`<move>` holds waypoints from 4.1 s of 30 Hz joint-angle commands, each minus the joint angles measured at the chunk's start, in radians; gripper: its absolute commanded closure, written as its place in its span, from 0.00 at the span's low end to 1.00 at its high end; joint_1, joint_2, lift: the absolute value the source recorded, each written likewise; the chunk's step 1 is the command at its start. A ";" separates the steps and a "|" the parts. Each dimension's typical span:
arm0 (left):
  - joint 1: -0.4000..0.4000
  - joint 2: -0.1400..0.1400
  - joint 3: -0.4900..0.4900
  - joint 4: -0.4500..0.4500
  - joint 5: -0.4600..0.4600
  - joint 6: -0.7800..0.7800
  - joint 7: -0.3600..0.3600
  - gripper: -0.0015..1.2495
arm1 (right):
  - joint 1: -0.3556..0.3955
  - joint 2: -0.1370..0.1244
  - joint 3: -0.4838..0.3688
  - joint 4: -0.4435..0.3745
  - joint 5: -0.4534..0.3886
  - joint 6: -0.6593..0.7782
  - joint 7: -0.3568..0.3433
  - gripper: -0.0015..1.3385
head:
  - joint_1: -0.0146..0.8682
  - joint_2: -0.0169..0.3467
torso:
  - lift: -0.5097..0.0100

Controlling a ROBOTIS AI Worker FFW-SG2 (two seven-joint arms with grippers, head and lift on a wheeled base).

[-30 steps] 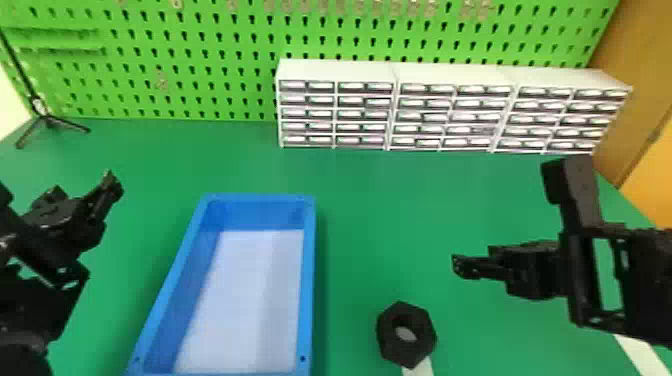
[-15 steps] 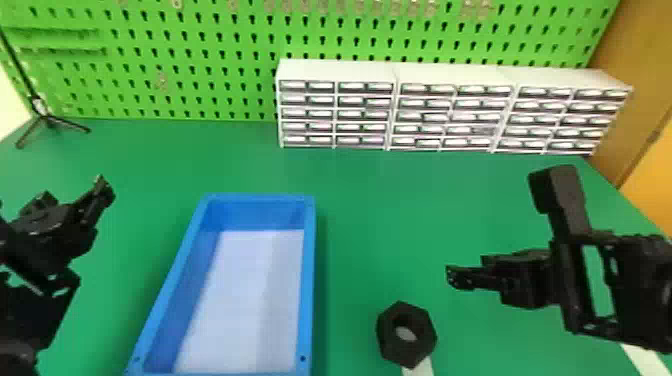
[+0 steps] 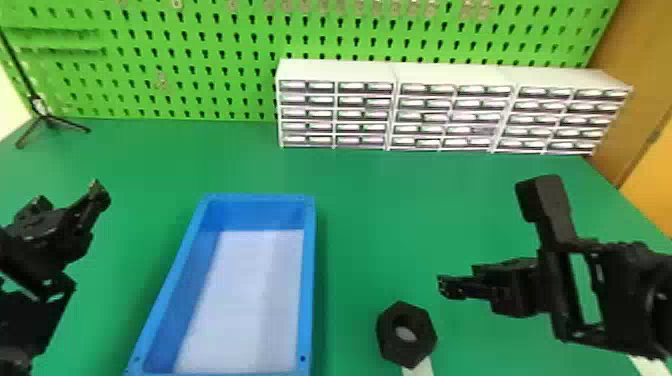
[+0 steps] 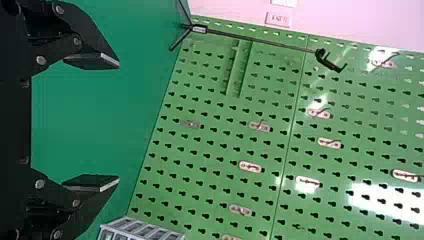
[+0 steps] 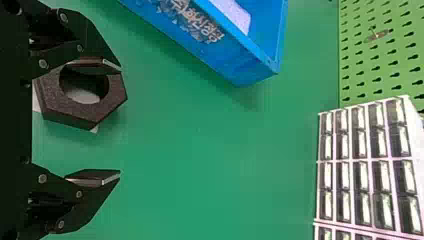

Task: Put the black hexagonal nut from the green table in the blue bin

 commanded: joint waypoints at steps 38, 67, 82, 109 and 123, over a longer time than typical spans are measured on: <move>0.009 -0.002 0.007 -0.007 0.000 0.001 0.000 0.35 | -0.023 -0.018 0.004 0.020 -0.038 0.001 -0.001 0.39 | 0.80 0.07 | 0.79; 0.000 -0.002 -0.005 -0.007 0.000 0.001 0.000 0.35 | -0.058 0.000 0.057 0.062 0.017 0.001 -0.001 0.39 | 0.80 0.07 | 0.79; -0.012 -0.002 -0.019 0.000 -0.006 0.001 0.002 0.35 | -0.060 -0.001 0.083 0.105 0.077 0.001 -0.001 0.39 | 0.80 0.07 | 0.79; -0.040 -0.002 -0.065 0.037 -0.002 0.001 0.002 0.35 | -0.123 0.011 0.185 0.241 0.139 0.001 -0.001 0.39 | 0.80 0.07 | 0.79; -0.054 -0.002 -0.079 0.050 -0.002 0.001 0.000 0.35 | -0.178 0.003 0.265 0.302 0.122 0.001 -0.001 0.39 | 0.80 0.07 | 0.79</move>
